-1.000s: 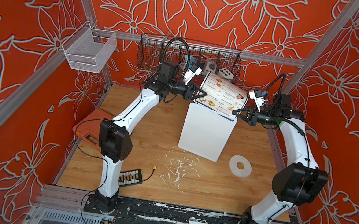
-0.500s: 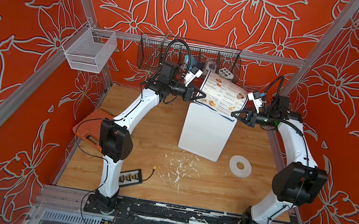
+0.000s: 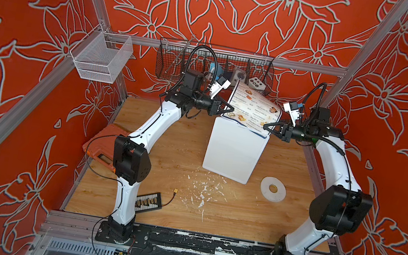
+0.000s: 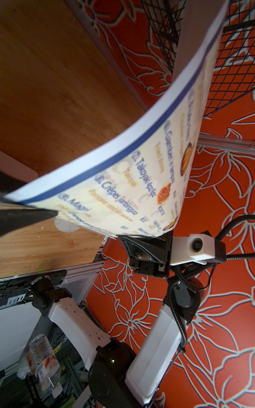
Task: Insert the menus into the narrow rack
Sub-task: Insert the menu into the narrow rack.
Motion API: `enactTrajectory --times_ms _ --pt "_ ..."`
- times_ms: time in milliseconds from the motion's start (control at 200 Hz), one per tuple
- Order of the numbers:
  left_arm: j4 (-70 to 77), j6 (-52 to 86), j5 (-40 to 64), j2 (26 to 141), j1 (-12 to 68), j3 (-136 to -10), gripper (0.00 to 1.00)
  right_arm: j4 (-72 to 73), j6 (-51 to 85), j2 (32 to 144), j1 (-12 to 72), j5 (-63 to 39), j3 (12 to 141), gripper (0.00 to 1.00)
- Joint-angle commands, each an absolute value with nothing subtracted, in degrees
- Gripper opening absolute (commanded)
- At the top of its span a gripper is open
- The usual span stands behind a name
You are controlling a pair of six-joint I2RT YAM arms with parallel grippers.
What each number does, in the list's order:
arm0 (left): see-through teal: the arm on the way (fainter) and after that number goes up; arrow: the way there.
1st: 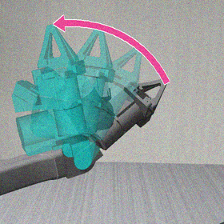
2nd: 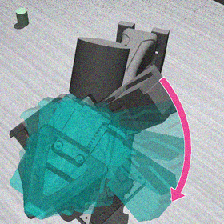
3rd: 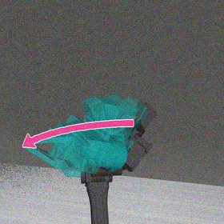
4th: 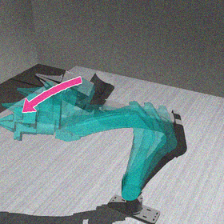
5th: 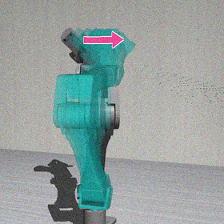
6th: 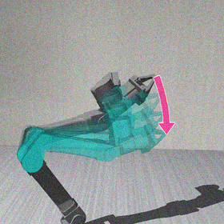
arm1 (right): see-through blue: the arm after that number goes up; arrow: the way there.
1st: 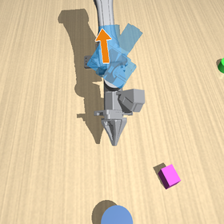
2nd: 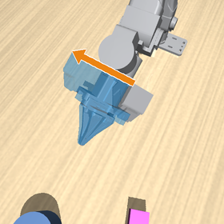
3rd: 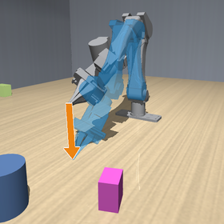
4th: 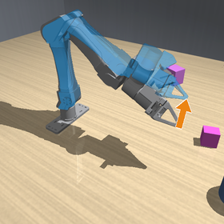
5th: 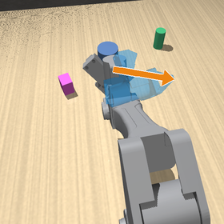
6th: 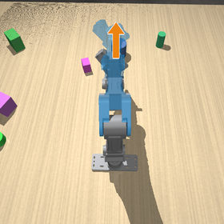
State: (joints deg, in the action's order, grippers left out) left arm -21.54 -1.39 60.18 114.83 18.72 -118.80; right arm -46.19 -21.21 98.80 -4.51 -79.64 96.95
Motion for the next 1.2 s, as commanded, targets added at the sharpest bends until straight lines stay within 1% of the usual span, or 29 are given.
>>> enactTrajectory --times_ms 0,85,145,240,305,405,500,580,666,836,926,1011,1196 --pt "-24.05 -4.03 59.09 115.31 19.07 -119.18 0.10 -45.91 -21.55 97.00 -5.10 -81.54 96.85 0.11" --pt "-24.02 -3.88 57.56 115.35 19.03 -119.35 0.13 -47.30 -22.63 97.03 -5.15 -81.57 97.27 0.09" --pt "-23.69 -3.61 56.97 115.31 19.03 -119.41 0.19 -48.12 -23.32 97.08 -5.14 -81.61 97.36 0.07" --pt "-23.51 -3.34 56.60 115.31 19.07 -119.48 0.20 -49.35 -24.15 97.05 -5.18 -81.55 97.32 0.06" --pt "-23.63 -3.34 56.60 115.31 19.07 -119.49 0.25 -50.81 -25.40 97.03 -5.17 -81.41 97.39 0.05" --pt "-23.68 -3.53 56.58 115.36 19.06 -119.33 0.26 -51.85 -26.28 96.94 -5.24 -81.38 97.30 0.04" --pt "-23.47 -3.45 56.67 115.33 19.07 -119.43 0.33 -52.03 -26.30 97.25 -5.19 -82.07 97.47 0.04" --pt "-23.54 -3.73 56.71 115.32 19.07 -119.75 0.43 -52.77 -26.44 97.77 -5.19 -82.33 97.98 0.04" --pt "-23.88 -3.87 57.14 115.53 18.98 -120.16 0.48 -54.65 -27.85 98.19 -5.18 -82.49 98.70 0.04" --pt "-24.78 -4.52 58.14 116.04 18.98 -120.48 0.63 -57.21 -29.88 98.60 -5.19 -82.36 99.67 0.04" --pt "-24.96 -4.66 58.38 116.58 18.97 -120.49 0.69 -57.90 -29.84 98.88 -5.19 -82.79 99.93 0.04" --pt "-25.11 -4.70 59.44 117.59 18.98 -121.19 0.71 -57.84 -29.62 98.81 -5.22 -83.14 99.99 0.04" --pt "-25.83 -4.14 66.98 120.13 19.16 -124.93 0.73 -56.13 -28.59 98.18 -5.19 -82.65 99.29 0.04"
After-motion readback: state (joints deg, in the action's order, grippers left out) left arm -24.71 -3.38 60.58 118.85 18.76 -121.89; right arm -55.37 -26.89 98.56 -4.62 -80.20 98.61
